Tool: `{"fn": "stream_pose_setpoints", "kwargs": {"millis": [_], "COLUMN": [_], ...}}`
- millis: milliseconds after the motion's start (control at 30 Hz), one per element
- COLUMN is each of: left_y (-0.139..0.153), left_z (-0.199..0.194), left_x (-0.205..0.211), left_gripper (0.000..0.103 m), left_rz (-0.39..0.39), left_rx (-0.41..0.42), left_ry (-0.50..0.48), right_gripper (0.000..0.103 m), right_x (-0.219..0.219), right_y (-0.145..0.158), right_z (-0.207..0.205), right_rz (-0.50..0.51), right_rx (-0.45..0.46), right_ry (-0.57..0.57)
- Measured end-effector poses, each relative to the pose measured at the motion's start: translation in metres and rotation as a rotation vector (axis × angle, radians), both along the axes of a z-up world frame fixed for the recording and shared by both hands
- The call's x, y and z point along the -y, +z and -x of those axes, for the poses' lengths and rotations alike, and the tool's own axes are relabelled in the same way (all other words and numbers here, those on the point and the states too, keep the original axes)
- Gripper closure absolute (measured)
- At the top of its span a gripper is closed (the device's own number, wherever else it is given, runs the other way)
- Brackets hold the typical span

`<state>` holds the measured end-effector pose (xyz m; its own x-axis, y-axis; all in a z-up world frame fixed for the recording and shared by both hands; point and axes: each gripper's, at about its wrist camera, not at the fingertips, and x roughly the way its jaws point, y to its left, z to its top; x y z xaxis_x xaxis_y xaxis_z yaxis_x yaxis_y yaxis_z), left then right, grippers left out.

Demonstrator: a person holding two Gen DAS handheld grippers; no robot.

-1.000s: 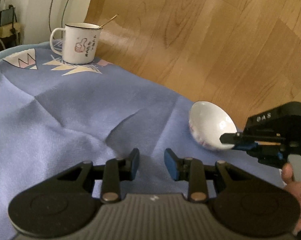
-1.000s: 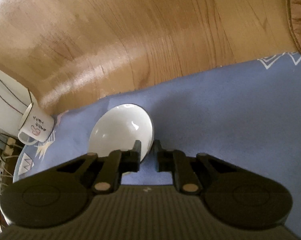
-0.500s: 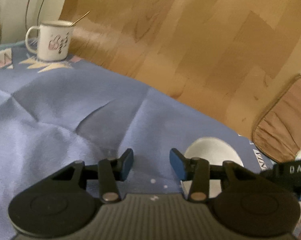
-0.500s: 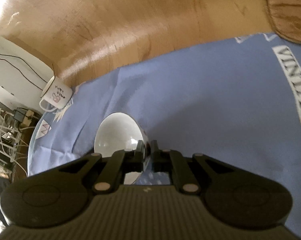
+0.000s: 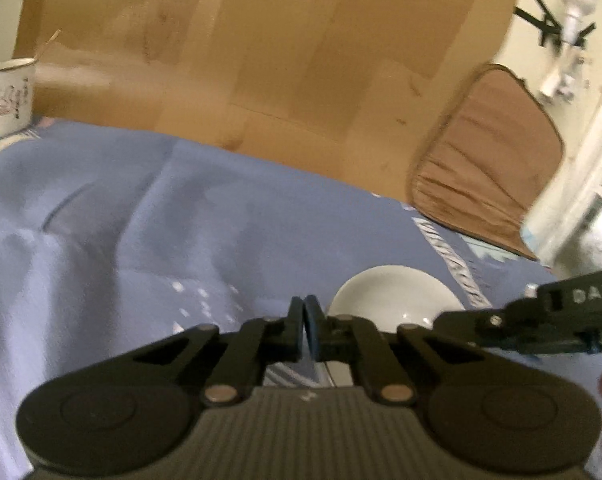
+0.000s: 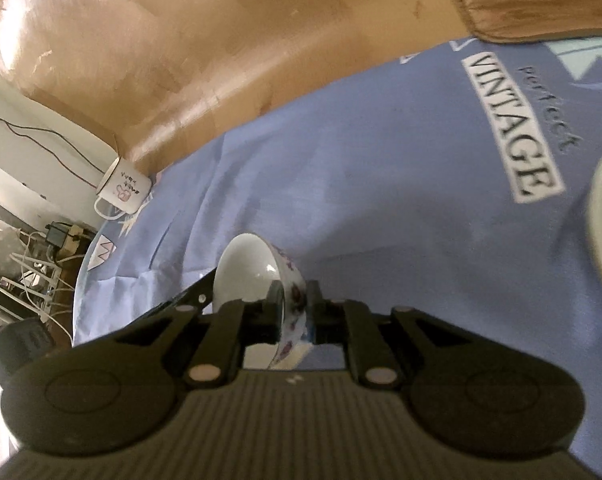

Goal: Organize plates and bowls
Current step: 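Carry the bowl to the plate stack and lower it into the other bowls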

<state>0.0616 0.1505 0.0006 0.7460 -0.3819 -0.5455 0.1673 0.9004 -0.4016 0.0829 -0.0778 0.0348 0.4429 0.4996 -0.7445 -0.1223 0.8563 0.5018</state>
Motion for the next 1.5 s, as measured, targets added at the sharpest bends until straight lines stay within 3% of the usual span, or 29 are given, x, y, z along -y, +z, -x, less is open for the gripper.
{"fn": "stream_pose_setpoints", "kwargs": {"millis": [167,333,400,533,567,700,967,1000,1067,1267,1500], "left_y": [0.013,0.018,0.02,0.025,0.026,0.027,0.018,0.017,0.014,0.008,0.012], "left_z": [0.033,0.043,0.047,0.06,0.063,0.065,0.047,0.042,0.036,0.032,0.036], "left_x": [0.018,0.024,0.022,0.009,0.004,-0.003,0.015,0.016,0.019,0.02,0.023], "left_gripper": [0.1,0.097,0.09,0.06,0.057,0.057,0.061,0.063,0.087,0.09,0.092], "left_rz": [-0.061,-0.067,-0.052,-0.008,0.01,0.061,0.079,0.083,0.085,0.087,0.091], "left_rx": [0.083,0.07,0.068,0.105,0.112,0.092,0.012,-0.004,-0.03,-0.056,-0.064], "left_ry": [-0.012,-0.015,-0.012,0.03,0.036,0.026,-0.02,-0.02,-0.027,-0.022,-0.031], "right_gripper": [0.09,0.091,0.09,0.09,0.091,0.091,0.09,0.09,0.089,0.087,0.089], "right_x": [0.019,0.027,0.029,0.034,0.036,0.035,0.033,0.034,0.033,0.025,0.018], "right_y": [-0.002,-0.007,-0.009,-0.013,-0.014,-0.014,-0.014,-0.014,-0.013,-0.001,-0.004], "right_z": [0.019,0.024,0.024,0.023,0.023,0.023,0.022,0.023,0.025,0.045,0.063], "right_rz": [0.0,-0.017,-0.022,-0.032,-0.036,-0.047,-0.051,-0.052,-0.042,0.057,0.16], "right_rx": [0.028,0.029,0.026,0.019,0.017,0.018,0.03,0.028,0.04,0.201,0.296], "right_ry": [0.002,-0.01,-0.024,-0.038,-0.036,-0.029,-0.019,-0.018,-0.011,0.021,0.052]}}
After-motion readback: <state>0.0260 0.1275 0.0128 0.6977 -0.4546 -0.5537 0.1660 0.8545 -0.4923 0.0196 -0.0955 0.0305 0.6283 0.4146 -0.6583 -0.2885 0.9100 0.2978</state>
